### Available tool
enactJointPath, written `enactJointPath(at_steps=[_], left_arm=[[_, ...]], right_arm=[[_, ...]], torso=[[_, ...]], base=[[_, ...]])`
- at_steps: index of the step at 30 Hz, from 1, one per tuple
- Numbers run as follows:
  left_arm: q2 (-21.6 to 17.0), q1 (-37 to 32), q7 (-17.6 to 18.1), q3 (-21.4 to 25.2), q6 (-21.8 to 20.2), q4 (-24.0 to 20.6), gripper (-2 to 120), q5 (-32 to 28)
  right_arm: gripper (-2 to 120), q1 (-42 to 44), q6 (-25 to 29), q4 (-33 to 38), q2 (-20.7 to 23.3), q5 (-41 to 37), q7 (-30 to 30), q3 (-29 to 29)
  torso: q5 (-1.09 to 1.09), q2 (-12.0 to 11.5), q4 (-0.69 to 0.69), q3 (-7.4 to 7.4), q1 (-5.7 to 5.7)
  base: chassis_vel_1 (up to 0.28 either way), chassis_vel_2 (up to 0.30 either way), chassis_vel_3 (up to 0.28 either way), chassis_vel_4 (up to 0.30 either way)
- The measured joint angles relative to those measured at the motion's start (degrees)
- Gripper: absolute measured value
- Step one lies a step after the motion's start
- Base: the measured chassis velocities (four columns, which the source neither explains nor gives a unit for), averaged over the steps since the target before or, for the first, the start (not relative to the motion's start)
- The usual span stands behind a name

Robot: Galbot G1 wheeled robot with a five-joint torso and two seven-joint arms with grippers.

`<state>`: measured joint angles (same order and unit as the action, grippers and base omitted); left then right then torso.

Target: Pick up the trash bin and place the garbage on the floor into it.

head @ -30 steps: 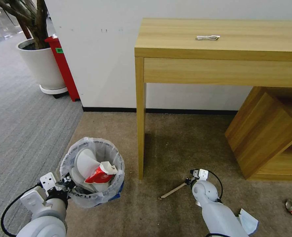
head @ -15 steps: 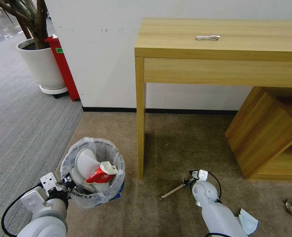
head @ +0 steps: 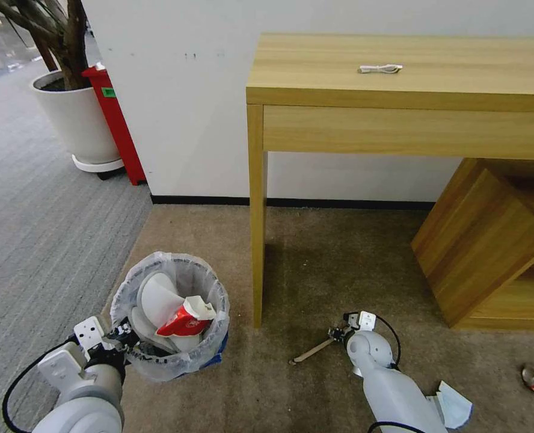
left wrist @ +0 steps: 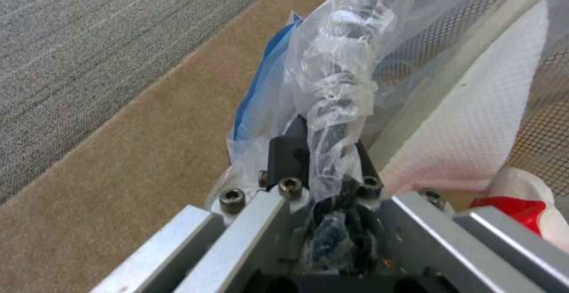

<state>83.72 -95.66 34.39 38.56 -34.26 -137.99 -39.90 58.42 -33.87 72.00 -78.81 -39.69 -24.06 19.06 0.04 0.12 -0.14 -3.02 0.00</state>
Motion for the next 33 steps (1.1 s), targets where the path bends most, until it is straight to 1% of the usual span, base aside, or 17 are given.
enactJointPath(at_steps=[1,3,4,5,6,7,9,18,22,24,26,27,29,30,31,32,33], left_arm=[[0.0,0.0,0.0,0.0,0.0,0.0,0,0.0],[-0.02,-0.02,-0.01,0.13,0.02,-0.02,0,0.03],[0.02,0.0,-0.01,0.12,0.03,-0.02,0,0.1],[0.06,0.01,-0.01,0.09,0.05,-0.02,0,0.16],[0.06,0.01,-0.01,0.09,0.05,-0.02,0,0.16],[0.13,0.07,-0.01,-0.03,0.05,0.0,0,0.23],[0.25,0.3,-0.02,-0.16,0.05,0.17,0,0.39],[0.56,0.63,-0.02,-0.47,0.06,0.72,0,0.75],[0.73,0.72,-0.06,-0.58,0.09,0.89,0,0.83],[0.82,0.73,-0.08,-0.59,0.13,0.92,0,0.85],[0.89,0.73,-0.09,-0.58,0.16,0.94,0,0.86],[0.89,0.73,-0.09,-0.58,0.16,0.94,0,0.86],[0.94,0.73,-0.09,-0.56,0.21,0.94,0,0.86],[0.96,0.73,-0.12,-0.56,0.24,0.94,0,0.86],[0.96,0.69,-0.11,-0.55,0.26,0.94,0,0.86],[0.96,0.69,-0.11,-0.55,0.26,0.94,0,0.86],[0.97,0.67,-0.11,-0.53,0.27,0.94,0,0.87]], right_arm=[[49,0.0,0.0,0.0,0.0,0.0,0.0,0.0],[39,-0.31,0.3,-0.51,0.07,0.3,0.16,0.04],[34,-0.43,0.41,-0.62,0.11,0.3,0.29,-0.07],[31,-0.46,0.48,-0.66,0.16,0.29,0.39,-0.1],[31,-0.46,0.48,-0.66,0.16,0.29,0.39,-0.1],[25,-0.47,0.61,-0.67,0.28,0.26,0.63,-0.15],[20,-0.47,0.85,-0.67,0.44,0.2,0.91,-0.28],[19,-0.47,1.85,-1.0,0.94,0.24,1.31,-0.52],[19,0.56,2.85,1.4,1.67,0.2,1.77,-0.84],[19,1.96,4.45,4.69,2.48,-0.29,2.79,-1.17],[15,4.36,6.96,9.87,3.71,-1.53,4.1,-1.59],[15,4.36,6.96,9.87,3.71,-1.53,4.1,-1.59],[7,6.25,7.85,14.07,4.53,-2.71,4.59,-1.63],[1,7.65,8.34,17.1,5.13,-3.62,4.86,-1.58],[0,9.04,8.86,20.35,5.78,-4.24,5.56,-1.56],[0,9.04,8.86,20.35,5.78,-4.24,5.56,-1.56],[0,10.5,9.37,23.97,6.63,-4.62,6.46,-1.45]], torso=[[0.0,0.0,0.0,0.0,0.0],[-0.03,0.0,-0.02,0.0,0.0],[-0.01,0.0,0.0,0.0,0.0],[0.0,0.0,0.0,0.0,0.0],[0.0,0.0,0.0,0.0,0.0],[-0.01,0.0,0.0,0.0,0.0],[0.01,0.0,0.0,0.0,0.0],[0.01,0.0,0.01,0.0,0.0],[0.01,0.0,0.0,0.0,0.0],[0.0,0.0,0.01,0.0,0.0],[0.01,0.0,0.0,0.0,0.0],[0.01,0.0,0.0,0.0,0.0],[0.0,0.0,-0.01,0.0,0.0],[0.01,0.0,0.02,0.0,0.0],[0.03,0.0,-0.01,-0.01,0.0],[0.03,0.0,-0.01,-0.01,0.0],[0.0,0.0,0.0,0.01,0.0]], base=[[0.0,0.0,0.0,0.0],[0.0,0.0,0.0,0.0],[0.0,0.0,0.0,0.0],[0.0,0.0,0.0,0.0],[0.0,0.0,0.0,0.0],[0.0,0.0,0.0,0.0],[0.0,0.0,0.0,0.0],[0.0,0.0,0.0,0.0],[0.0,0.0,0.0,0.0],[0.0,0.0,0.0,0.0],[0.0,0.0,0.0,0.0],[0.0,0.0,0.0,0.0],[0.0,0.0,0.0,0.0],[0.0,0.0,0.0,0.0],[0.0,0.0,0.0,0.0],[0.0,0.0,0.0,0.0],[0.0,0.0,0.0,0.0]])
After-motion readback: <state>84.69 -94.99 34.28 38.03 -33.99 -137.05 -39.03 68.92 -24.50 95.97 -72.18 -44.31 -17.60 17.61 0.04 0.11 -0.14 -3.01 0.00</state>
